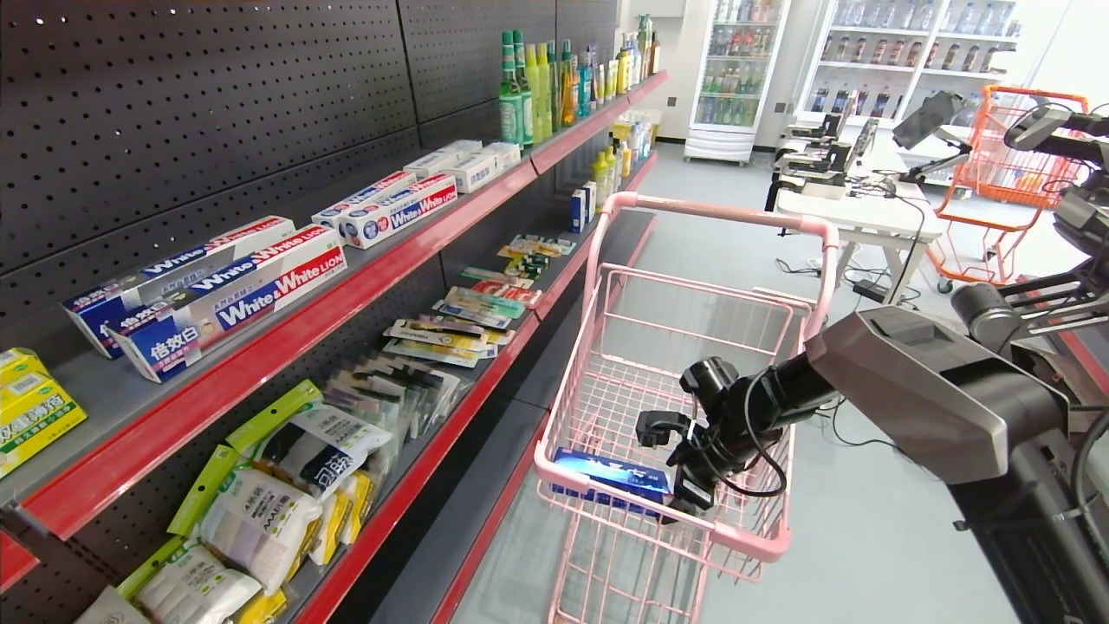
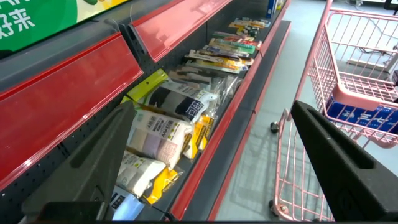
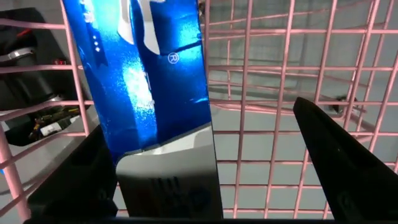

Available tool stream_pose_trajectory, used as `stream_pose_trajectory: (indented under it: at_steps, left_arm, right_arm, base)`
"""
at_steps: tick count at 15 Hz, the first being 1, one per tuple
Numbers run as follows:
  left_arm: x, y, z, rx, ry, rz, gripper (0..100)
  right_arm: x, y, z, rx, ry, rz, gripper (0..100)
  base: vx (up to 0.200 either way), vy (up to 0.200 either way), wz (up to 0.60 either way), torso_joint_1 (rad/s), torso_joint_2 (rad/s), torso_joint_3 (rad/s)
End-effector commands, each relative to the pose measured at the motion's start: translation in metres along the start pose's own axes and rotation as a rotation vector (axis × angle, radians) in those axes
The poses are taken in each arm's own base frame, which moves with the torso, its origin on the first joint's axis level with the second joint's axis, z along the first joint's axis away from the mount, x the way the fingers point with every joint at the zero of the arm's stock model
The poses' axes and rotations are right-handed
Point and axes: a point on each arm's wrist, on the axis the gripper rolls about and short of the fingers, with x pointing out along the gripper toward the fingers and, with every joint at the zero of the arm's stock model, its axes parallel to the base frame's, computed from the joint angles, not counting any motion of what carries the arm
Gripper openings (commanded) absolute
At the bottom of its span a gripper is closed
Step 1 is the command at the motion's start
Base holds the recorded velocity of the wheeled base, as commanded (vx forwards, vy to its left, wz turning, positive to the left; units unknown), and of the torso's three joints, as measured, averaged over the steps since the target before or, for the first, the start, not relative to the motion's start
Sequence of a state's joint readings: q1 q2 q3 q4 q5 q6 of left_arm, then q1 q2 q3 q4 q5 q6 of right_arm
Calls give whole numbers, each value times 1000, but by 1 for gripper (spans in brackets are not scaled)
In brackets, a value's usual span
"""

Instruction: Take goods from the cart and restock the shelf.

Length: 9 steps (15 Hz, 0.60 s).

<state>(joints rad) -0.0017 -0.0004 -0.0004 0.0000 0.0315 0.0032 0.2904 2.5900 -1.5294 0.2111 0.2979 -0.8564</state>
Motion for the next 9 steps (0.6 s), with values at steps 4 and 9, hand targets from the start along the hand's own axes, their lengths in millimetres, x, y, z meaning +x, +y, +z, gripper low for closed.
stream_pose_trajectory:
  at_steps: [4,9]
  left_arm:
    - [0,0,0,0,1,1,100]
    - [0,0,0,0,1,1,100]
  right_arm:
    - [1,2,3,-19,11,-9,100]
    - [2,3,2,-17,15,-6,0]
  base:
    - [0,0,0,0,0,0]
    - [0,0,0,0,0,0]
